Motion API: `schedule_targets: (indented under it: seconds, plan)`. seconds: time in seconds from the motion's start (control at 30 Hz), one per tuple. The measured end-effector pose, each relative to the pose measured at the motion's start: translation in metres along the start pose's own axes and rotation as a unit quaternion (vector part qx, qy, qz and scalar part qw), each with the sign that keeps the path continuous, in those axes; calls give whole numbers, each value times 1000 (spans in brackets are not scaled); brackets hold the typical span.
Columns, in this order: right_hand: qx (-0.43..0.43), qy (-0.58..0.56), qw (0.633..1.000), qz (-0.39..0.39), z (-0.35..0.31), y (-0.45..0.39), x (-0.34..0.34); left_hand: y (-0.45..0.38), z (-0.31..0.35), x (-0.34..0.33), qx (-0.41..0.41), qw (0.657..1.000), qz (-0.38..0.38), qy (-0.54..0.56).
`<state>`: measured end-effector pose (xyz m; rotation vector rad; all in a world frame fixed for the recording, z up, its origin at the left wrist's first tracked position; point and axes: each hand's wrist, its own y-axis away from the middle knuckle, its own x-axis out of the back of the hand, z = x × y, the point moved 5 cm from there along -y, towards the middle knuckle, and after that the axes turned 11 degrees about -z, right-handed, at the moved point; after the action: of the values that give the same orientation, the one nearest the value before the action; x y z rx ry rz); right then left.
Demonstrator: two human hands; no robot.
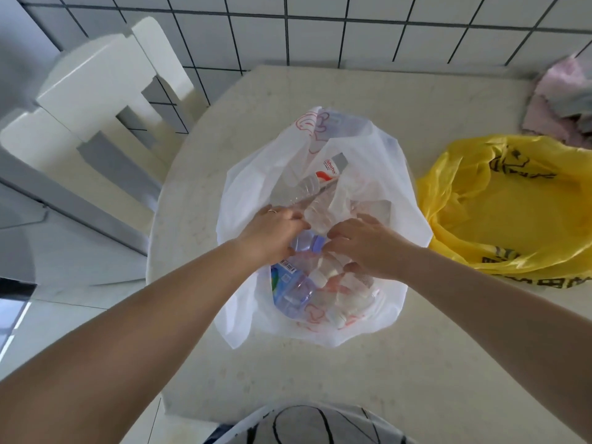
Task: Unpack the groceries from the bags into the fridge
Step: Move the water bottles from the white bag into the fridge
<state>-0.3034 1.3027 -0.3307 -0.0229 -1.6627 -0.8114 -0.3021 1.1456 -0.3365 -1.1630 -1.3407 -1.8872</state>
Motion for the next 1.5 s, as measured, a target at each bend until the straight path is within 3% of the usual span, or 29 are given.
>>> schedule_targets:
  seconds: [0.1, 0.47, 0.8, 0.97, 1.07, 1.23, 1.33, 1.5]
  plan:
    - [5, 33, 999, -42, 6, -9, 1, -7, -9, 2, 9, 998, -20, -51]
    - [62, 5, 989, -134, 19, -31, 3, -12, -22, 1, -15, 998, -48, -28]
    - [38, 132, 986, -98, 24, -37, 0, -4, -24, 5, -24, 1000, -16, 8]
    - [14, 102, 994, -42, 30, -16, 7, 7, -29, 11, -30, 998, 55, 25]
    - [3, 60, 997, 54, 37, -1, 21, 17, -38, 20, -31, 990, 115, 72]
    - [-118, -105, 983, 95, 57, 17, 33, 32, -51, 32, 41, 962, 179, 201]
    - [-152, -197, 953, 173, 59, 30, 47, 42, -60, 40, 72, 921, 231, 307]
    - [-205, -382, 855, 286, 53, 43, 73, 60, -66, 42, 114, 855, 290, 414]
